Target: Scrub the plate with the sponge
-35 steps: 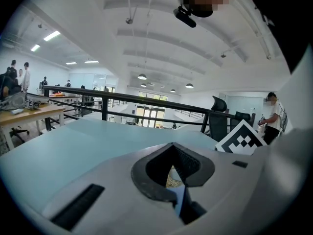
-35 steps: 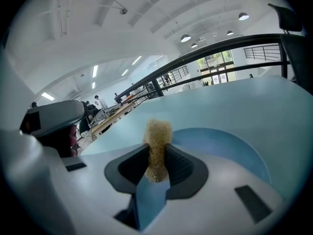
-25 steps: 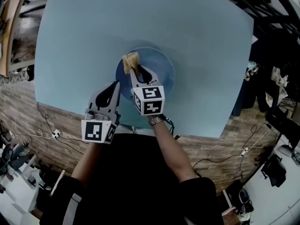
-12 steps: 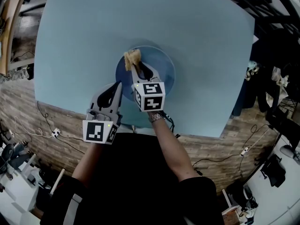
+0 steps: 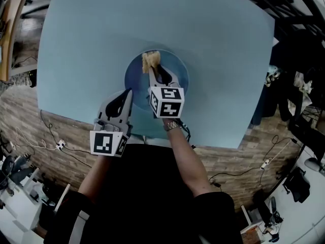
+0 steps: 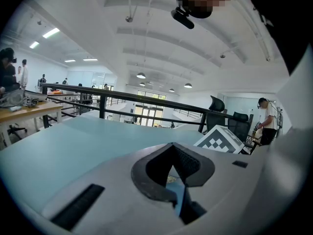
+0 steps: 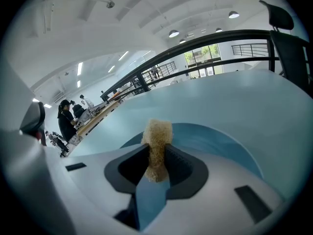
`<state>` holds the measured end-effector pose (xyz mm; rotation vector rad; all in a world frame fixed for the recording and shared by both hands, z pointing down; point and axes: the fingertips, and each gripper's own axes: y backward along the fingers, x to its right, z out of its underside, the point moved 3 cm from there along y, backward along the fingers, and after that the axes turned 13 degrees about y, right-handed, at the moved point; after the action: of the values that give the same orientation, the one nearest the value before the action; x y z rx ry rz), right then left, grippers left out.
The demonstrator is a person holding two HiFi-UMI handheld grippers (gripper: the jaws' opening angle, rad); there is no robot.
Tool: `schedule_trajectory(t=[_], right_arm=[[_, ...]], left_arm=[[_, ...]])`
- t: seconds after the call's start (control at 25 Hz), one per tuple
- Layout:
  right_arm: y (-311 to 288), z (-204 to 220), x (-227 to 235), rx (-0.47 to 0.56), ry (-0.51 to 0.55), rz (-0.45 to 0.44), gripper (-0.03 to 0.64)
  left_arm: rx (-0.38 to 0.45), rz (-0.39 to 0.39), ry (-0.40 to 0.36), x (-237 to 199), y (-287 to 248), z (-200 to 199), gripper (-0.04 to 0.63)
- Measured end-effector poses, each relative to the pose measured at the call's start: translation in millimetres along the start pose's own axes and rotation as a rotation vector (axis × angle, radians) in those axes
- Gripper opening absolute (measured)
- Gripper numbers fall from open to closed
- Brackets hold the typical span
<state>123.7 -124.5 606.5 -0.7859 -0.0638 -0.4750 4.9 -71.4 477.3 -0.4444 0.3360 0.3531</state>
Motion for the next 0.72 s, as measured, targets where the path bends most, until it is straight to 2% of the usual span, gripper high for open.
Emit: schedule_trajectory(t=[0.44, 0.72], right_arm=[[15, 5, 31, -0.005, -0.032, 0.084, 0.083], [28, 13, 46, -0.060, -0.044, 0.149, 0.083]], left_arm=[[0.004, 0.011, -0.005, 6, 0, 1, 0.002], [0.007, 0.021, -0.010, 12, 0, 1, 0.002]])
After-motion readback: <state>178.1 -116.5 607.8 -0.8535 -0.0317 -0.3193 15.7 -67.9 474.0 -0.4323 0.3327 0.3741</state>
